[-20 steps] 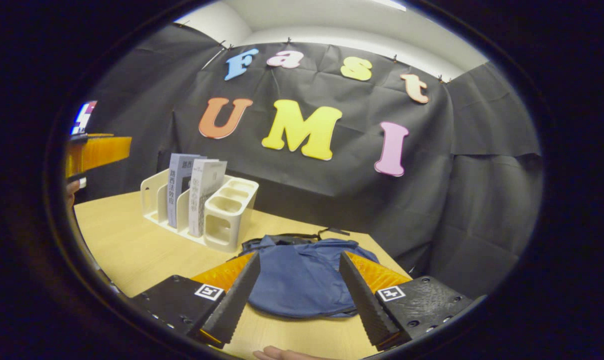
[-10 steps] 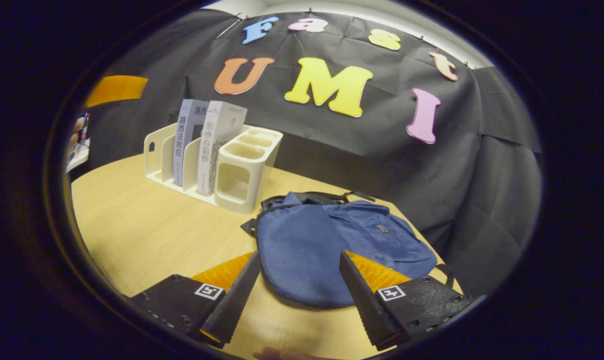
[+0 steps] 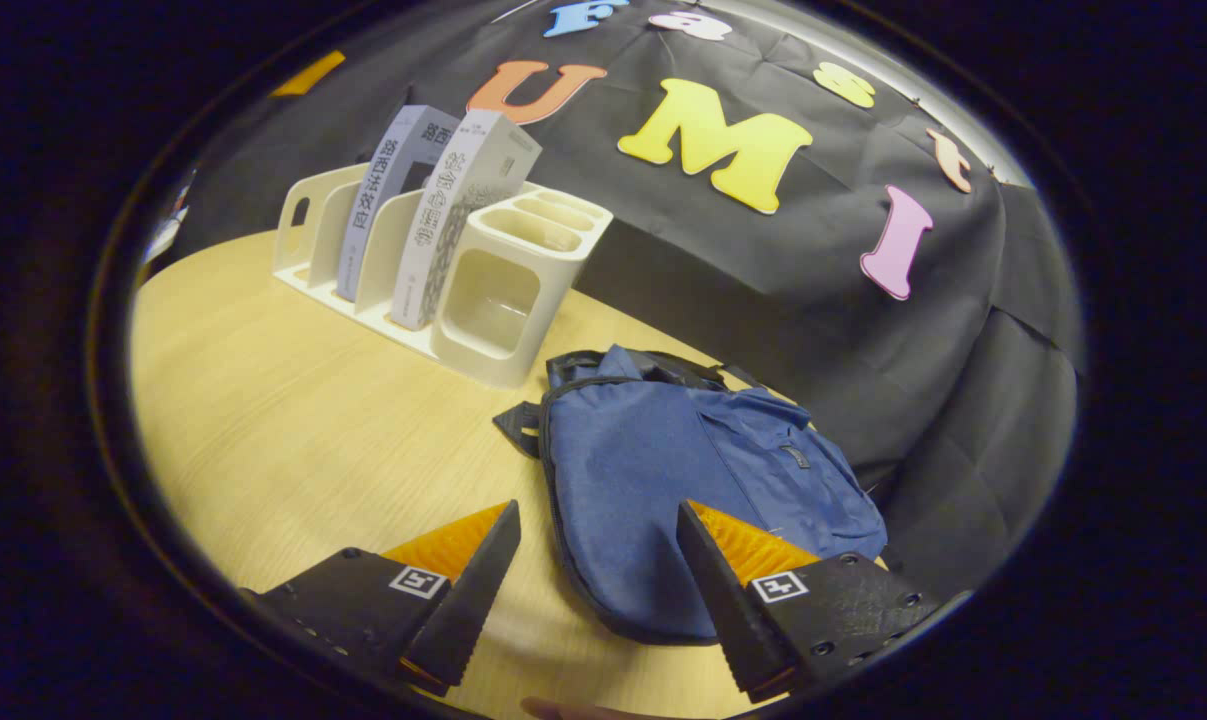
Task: Open the schoolbag, grab two books from the bookshelf and put them into the schoolbag.
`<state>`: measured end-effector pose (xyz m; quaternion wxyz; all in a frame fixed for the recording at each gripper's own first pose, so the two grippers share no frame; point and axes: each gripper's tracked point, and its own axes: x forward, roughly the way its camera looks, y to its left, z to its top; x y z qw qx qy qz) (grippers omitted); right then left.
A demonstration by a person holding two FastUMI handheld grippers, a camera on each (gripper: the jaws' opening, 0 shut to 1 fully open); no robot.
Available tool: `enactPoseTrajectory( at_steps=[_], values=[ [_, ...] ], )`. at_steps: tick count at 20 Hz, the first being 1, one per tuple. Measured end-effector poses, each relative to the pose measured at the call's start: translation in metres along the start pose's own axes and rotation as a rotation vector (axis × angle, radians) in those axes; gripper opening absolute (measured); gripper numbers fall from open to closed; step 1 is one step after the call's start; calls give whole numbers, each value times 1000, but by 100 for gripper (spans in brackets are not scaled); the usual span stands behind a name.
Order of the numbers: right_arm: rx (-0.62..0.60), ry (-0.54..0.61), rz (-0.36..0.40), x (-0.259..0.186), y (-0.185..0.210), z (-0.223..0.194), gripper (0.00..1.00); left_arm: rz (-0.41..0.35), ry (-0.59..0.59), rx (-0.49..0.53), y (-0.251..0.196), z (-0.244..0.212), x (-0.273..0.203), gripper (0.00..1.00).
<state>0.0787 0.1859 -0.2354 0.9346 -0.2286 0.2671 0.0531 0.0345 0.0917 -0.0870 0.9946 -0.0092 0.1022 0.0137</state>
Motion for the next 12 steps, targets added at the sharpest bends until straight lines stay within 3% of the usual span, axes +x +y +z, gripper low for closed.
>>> enactPoseTrajectory(
  at_steps=[4, 5, 6, 8, 11, 12],
  values=[
    [-24, 55, -60, 16, -13, -6, 98, -1, 2, 2, 1, -1, 2, 97],
    [-31, 62, -88, 17, -21, -6, 92, 0, 6, 2, 1, -3, 2, 97],
    [-28, 63, -101, 17, -26, -5, 98, -1, 8, 1, 2, -4, 3, 98],
    [-28, 58, -96, 14, -28, -2, 92, -6, 12, -13, 1, -5, 3, 97],
    [-86, 5, -148, 8, -41, 15, 86, -11, 25, -17, 0, -10, 5, 97],
    [-86, 5, -145, 8, -39, 16, 92, -10, 30, -19, 0, -10, 5, 98]
  ],
)
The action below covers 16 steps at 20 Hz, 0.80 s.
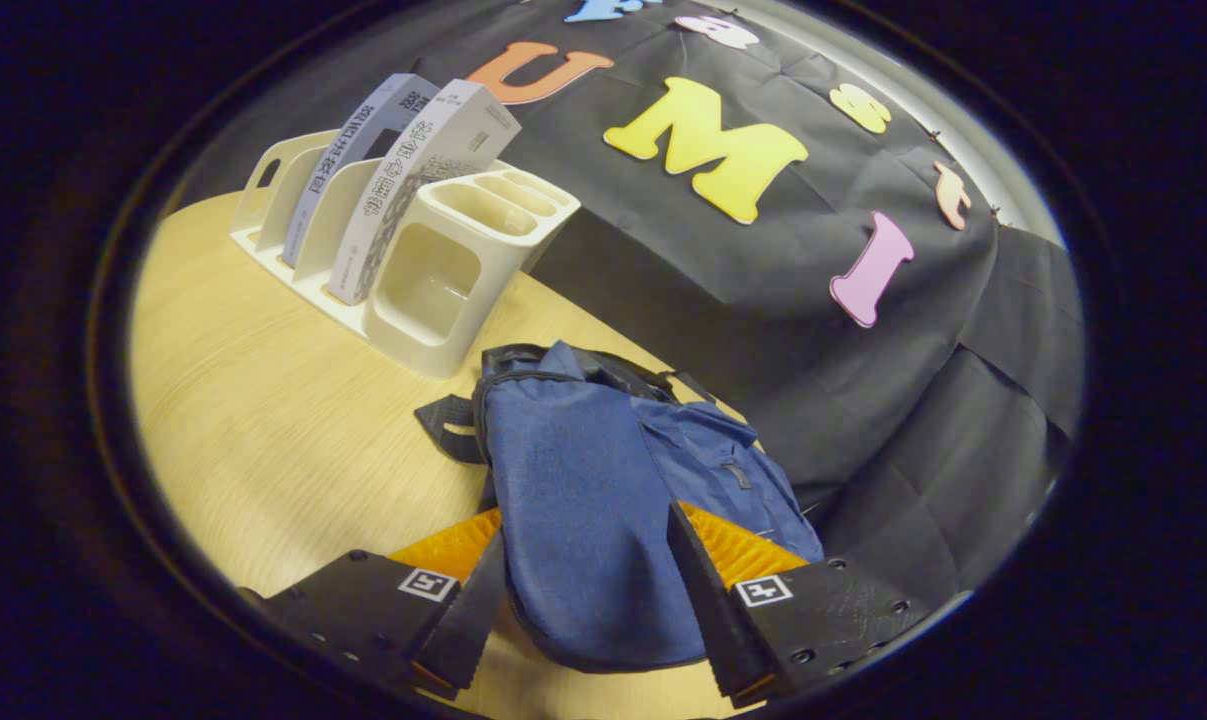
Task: Open the schoolbag, grab two books from the bookshelf and put them into the schoolbag.
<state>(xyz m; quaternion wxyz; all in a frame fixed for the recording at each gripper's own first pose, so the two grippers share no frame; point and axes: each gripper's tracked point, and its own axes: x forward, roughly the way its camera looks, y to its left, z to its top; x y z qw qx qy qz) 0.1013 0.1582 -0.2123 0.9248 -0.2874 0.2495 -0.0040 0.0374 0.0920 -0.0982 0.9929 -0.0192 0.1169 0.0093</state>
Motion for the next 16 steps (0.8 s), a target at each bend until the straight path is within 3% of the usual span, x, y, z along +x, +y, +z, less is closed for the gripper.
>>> enactPoseTrajectory(
  at_steps=[2, 3, 4, 5, 6, 7, 8, 10, 11, 12, 16],
  values=[
    [1, 14, -8, 2, -2, 2, 79, 0, 1, 1, -1, 0, 1, 98],
    [9, 8, -17, 4, -4, 5, 77, -5, -3, 5, -3, 2, 1, 98],
    [6, -5, -23, 5, -5, 9, 64, -7, -13, 8, -3, 4, 1, 98],
    [-3, -9, -32, 6, -8, 12, 57, -9, -20, 7, -3, 6, -1, 98],
    [3, -12, -26, 7, -10, 14, 60, -14, -25, 4, -4, 7, -1, 98],
    [12, -9, -7, 8, -9, 14, 51, -22, -29, 2, -7, 7, -2, 98],
    [22, -9, 3, 9, -12, 16, 29, -30, -32, 1, -8, 8, -2, 98],
    [12, -23, 10, 11, -22, 23, 13, -38, -32, 10, -10, 7, -3, 98],
    [-10, -11, 24, 11, -27, 23, 13, -36, -30, 13, -9, 7, -2, 98],
    [-9, -6, 49, 9, -27, 22, 5, -30, -26, 9, -8, 5, -1, 98],
    [41, -23, 63, 7, -55, 34, 5, -22, 6, -35, -8, -3, 4, 98]
  ],
)
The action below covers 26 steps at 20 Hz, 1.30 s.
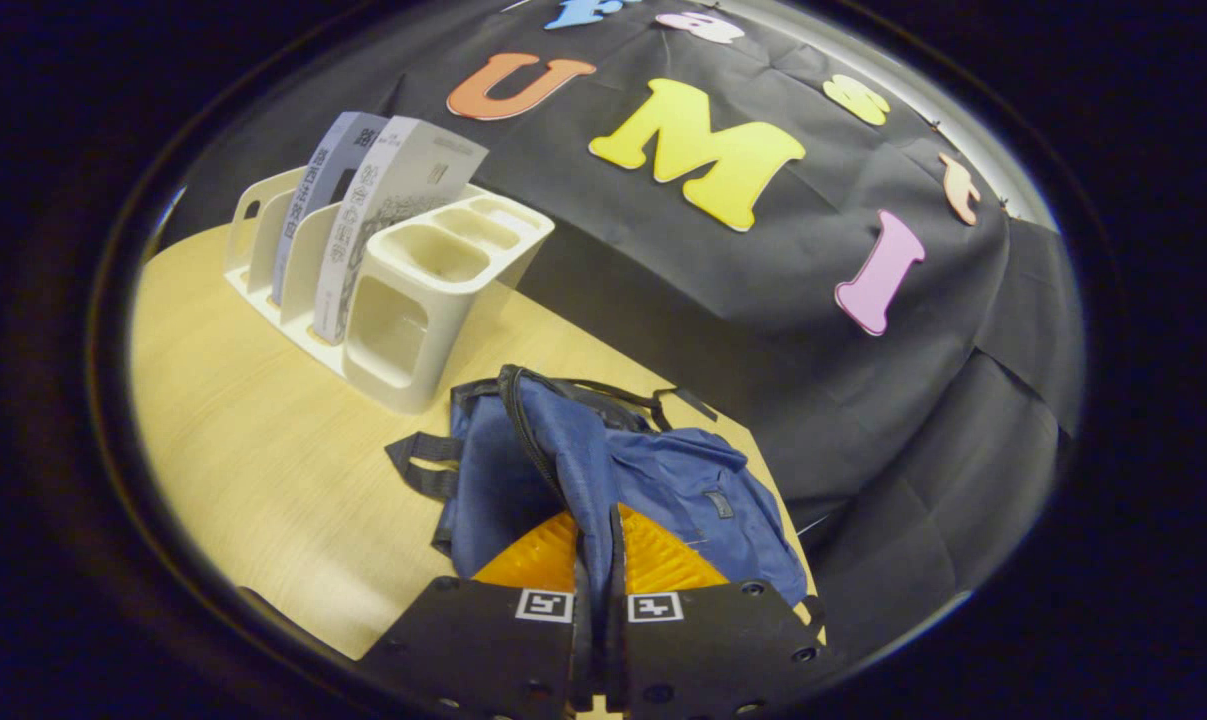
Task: Open the schoolbag, grab two books from the bookshelf and put them into the schoolbag.
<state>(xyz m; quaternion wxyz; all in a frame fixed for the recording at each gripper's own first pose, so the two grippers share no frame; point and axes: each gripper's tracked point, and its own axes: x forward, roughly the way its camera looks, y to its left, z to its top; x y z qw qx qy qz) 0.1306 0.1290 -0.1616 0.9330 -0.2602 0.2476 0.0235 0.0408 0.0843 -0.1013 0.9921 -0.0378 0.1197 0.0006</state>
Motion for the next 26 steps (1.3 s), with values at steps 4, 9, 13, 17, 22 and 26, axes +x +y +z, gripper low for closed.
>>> enactPoseTrajectory(
  at_steps=[4, 9, 13, 17, 22, 26],
  values=[
    [53, -23, 2, 0, -35, 14, 5, -5, 6, 0, -1, -5, 6, 98],
    [123, -55, 27, 5, -73, 32, 5, 3, 11, 4, 0, -9, 12, 98],
    [140, -84, 36, 8, -102, 43, 5, -28, 15, -5, -14, -4, 12, 99],
    [151, -104, 28, 8, -133, 50, 5, -22, 34, 2, -15, 5, 20, 98],
    [160, -124, 32, 12, -158, 54, 5, 13, 22, 47, -10, 28, 47, 98],
    [178, -126, 35, 22, -175, 55, 5, 61, 16, 79, -6, 43, 75, 98]
  ],
)
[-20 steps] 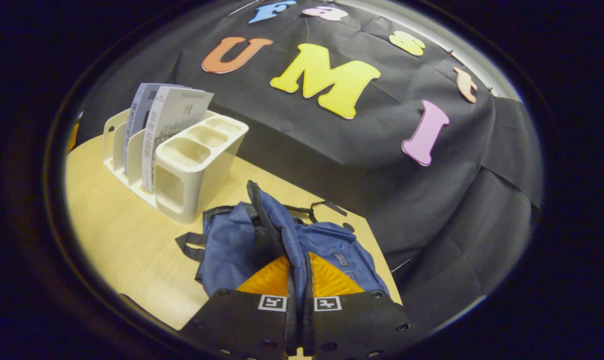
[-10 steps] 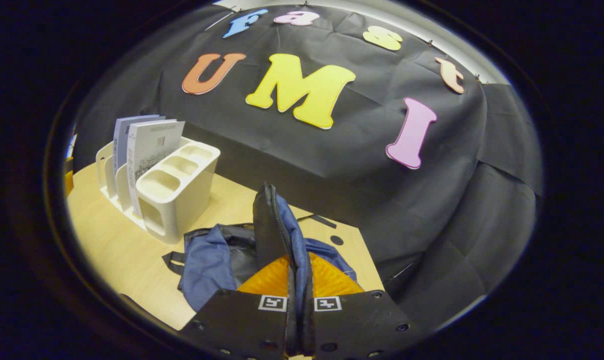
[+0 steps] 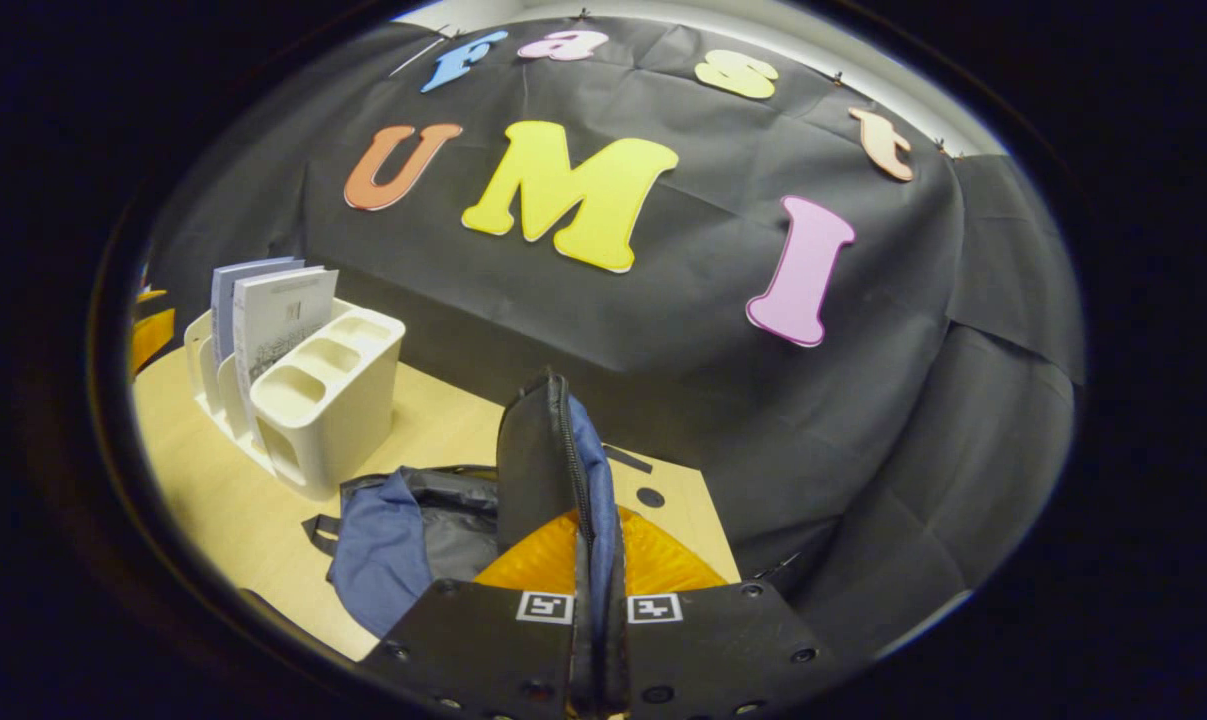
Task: Open the schoolbag, grab two books from the bookshelf and put them into the schoolbag.
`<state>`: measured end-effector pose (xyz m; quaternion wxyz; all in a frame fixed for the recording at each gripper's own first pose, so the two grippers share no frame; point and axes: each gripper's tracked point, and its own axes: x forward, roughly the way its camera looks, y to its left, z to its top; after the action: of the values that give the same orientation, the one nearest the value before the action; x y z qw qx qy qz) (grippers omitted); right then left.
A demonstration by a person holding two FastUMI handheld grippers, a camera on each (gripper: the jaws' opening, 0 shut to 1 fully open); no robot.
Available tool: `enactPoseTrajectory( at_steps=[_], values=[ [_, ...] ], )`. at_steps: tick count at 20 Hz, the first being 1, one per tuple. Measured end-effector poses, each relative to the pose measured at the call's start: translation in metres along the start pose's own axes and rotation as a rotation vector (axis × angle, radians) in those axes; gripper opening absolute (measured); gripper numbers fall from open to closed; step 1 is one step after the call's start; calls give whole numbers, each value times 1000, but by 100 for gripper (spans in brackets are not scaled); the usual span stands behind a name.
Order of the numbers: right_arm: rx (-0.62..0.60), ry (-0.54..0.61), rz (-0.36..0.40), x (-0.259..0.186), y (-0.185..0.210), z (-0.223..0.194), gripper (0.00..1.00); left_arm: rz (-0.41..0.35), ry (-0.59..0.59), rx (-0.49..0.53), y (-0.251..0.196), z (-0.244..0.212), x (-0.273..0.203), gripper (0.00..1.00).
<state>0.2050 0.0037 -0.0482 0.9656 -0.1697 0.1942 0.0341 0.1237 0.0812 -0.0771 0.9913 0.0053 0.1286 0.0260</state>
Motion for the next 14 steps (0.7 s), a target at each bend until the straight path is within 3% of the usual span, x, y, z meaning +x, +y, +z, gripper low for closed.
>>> enactPoseTrajectory(
  at_steps=[4, 14],
  values=[
    [12, -6, 13, 7, -14, 2, 5, -28, 41, -14, -11, 14, 30, 97],
    [56, -53, 37, 16, -46, -6, 5, 4, 49, -8, -7, 80, 103, 97]
  ],
)
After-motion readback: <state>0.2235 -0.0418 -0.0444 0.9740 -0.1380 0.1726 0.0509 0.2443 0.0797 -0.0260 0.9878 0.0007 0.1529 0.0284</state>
